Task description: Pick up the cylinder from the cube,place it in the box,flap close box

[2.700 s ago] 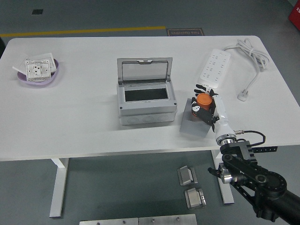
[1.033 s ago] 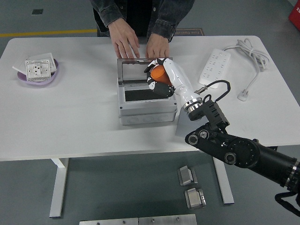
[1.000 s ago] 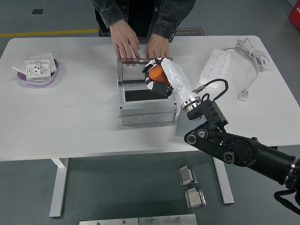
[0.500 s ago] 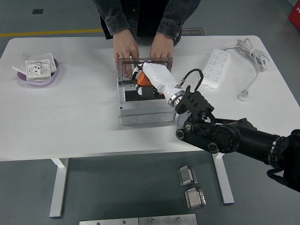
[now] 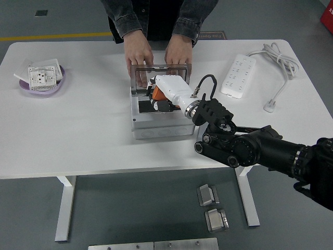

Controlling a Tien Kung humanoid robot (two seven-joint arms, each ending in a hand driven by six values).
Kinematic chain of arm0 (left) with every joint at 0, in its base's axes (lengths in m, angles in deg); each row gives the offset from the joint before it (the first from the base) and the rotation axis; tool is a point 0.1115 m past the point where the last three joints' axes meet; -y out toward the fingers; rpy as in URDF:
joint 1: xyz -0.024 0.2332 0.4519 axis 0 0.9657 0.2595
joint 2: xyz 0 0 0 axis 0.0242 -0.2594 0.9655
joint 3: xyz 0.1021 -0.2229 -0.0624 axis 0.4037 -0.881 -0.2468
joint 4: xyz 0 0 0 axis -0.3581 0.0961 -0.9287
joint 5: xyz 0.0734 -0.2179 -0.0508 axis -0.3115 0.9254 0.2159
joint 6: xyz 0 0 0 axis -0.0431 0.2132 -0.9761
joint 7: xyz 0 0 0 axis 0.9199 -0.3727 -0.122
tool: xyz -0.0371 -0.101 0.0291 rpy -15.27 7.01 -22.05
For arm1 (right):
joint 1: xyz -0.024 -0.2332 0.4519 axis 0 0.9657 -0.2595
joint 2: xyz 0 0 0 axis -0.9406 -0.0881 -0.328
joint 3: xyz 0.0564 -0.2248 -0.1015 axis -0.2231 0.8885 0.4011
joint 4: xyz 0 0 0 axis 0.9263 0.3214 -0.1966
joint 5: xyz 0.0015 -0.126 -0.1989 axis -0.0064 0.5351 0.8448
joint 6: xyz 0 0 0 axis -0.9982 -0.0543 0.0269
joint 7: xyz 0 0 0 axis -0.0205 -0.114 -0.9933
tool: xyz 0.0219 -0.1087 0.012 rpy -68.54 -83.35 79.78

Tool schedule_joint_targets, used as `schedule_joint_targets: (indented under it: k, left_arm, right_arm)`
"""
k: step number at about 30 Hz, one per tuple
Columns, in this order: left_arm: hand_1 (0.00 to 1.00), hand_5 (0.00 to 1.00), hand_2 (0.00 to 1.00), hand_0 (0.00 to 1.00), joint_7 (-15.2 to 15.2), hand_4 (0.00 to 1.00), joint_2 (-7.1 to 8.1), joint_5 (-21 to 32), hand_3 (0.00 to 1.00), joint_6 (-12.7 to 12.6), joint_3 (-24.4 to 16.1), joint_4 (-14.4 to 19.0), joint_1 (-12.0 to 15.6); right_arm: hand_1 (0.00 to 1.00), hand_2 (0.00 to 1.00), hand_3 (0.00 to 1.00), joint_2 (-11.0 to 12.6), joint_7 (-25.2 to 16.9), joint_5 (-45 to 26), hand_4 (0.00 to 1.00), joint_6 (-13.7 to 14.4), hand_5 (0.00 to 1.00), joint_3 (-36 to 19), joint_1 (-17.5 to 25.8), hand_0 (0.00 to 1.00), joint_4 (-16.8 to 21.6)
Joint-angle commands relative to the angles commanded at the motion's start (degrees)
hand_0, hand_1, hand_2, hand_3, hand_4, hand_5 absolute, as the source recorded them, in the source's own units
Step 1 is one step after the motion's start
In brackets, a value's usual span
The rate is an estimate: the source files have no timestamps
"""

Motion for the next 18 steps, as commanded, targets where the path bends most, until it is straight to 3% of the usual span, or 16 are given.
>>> schedule_joint_targets:
  k: [2,3,8,9,14,15,18]
  left_arm:
    - [0.764,0.423,0.726,0.754,0.0,0.721,-0.05,-0.1,0.845,0.0,-0.1,0.0,0.0]
    - [0.764,0.423,0.726,0.754,0.0,0.72,-0.07,-0.2,0.845,0.0,-0.1,0.0,-0.1]
    - [0.764,0.423,0.726,0.754,-0.1,0.72,-0.08,-0.4,0.845,-0.1,-0.3,0.0,-0.1]
    - [0.764,0.423,0.725,0.754,-0.1,0.72,-0.07,-0.4,0.845,-0.1,-0.3,0.0,-0.1]
    - [0.764,0.423,0.725,0.754,-0.2,0.72,-0.1,-0.5,0.845,-0.1,-0.4,0.1,-0.2]
    - [0.764,0.423,0.725,0.753,-0.2,0.72,-0.12,-0.6,0.845,-0.1,-0.5,0.1,-0.2]
    - [0.764,0.423,0.725,0.753,-0.2,0.72,-0.14,-0.7,0.845,-0.1,-0.5,0.1,-0.2]
  right_arm:
    - [0.296,0.406,0.418,-0.2,0.2,0.7,0.269,-0.2,0.002,0.6,-0.2,0.179,-0.2]
    - [0.429,0.585,0.703,-0.2,0.4,1.1,0.428,-0.4,0.013,0.9,-0.3,0.234,-0.2]
    - [0.429,0.585,0.703,-0.4,1.2,3.5,0.428,-2.1,0.013,2.9,-0.8,0.234,-0.5]
    - [0.545,0.657,0.743,-0.4,1.3,3.8,0.564,-2.3,0.05,3.2,-0.9,0.345,-0.6]
    - [0.545,0.657,0.743,-0.5,1.4,4.9,0.564,-3.1,0.05,4.3,-1.1,0.345,-1.3]
    - [0.683,0.734,0.81,-0.4,1.3,5.0,0.673,-3.2,0.002,4.4,-1.1,0.687,-1.4]
    - [0.683,0.734,0.81,-0.4,1.3,5.2,0.673,-3.5,0.002,4.6,-1.1,0.687,-1.7]
